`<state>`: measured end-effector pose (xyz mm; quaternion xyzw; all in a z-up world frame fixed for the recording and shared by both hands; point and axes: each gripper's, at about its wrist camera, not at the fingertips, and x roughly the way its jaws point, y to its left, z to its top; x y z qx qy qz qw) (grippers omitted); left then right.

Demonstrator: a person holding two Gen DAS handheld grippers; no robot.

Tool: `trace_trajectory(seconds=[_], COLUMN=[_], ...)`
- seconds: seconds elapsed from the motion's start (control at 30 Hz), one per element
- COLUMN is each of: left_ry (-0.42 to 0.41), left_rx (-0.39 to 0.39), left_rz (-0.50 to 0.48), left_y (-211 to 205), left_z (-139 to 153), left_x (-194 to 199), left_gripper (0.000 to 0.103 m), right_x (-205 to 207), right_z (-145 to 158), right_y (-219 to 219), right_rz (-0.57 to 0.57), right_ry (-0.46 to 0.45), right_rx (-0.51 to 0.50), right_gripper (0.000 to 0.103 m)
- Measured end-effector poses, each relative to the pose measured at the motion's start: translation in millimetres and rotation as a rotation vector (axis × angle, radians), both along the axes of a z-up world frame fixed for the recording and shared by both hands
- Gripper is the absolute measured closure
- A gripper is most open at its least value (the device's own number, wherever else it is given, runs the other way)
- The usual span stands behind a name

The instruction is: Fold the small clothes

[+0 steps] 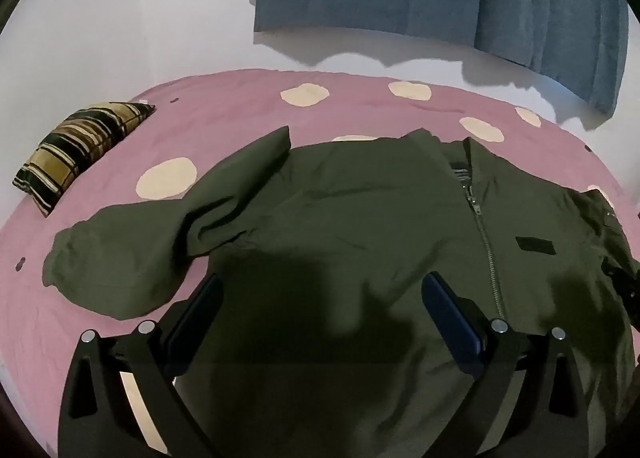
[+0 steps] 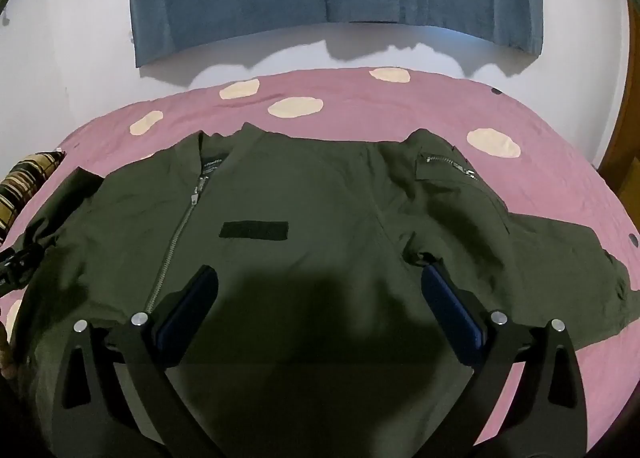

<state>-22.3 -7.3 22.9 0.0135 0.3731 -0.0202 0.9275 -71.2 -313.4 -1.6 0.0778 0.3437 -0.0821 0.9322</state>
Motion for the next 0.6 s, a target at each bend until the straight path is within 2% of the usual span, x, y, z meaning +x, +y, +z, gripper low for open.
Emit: trace_trajectory(seconds=[0.17, 0.3, 0.6], left_ry=[-0.010, -0.007, -0.008], left_rx=[0.005, 0.008, 0.008], left_rz=[0.001, 0.003, 0.006], left_y=[-2.0, -3.1, -3.3], left_z=[-1.1, -0.3, -1.7], left_x=[-5.0, -7.2, -9.4], left_gripper=[0.004, 0.004, 0.004], right_x=[-10.3, -0.9, 0.8], right_z=[6.5, -1.6, 1.9], right_y=[-6.8, 1.5, 7.2], right_rz=[0.003, 0.002, 0.002], right_ry=[-0.005, 0.006, 0.012], right_rx=[0.008, -0.002, -0.010], right_gripper=[0.002, 0.002, 0.002])
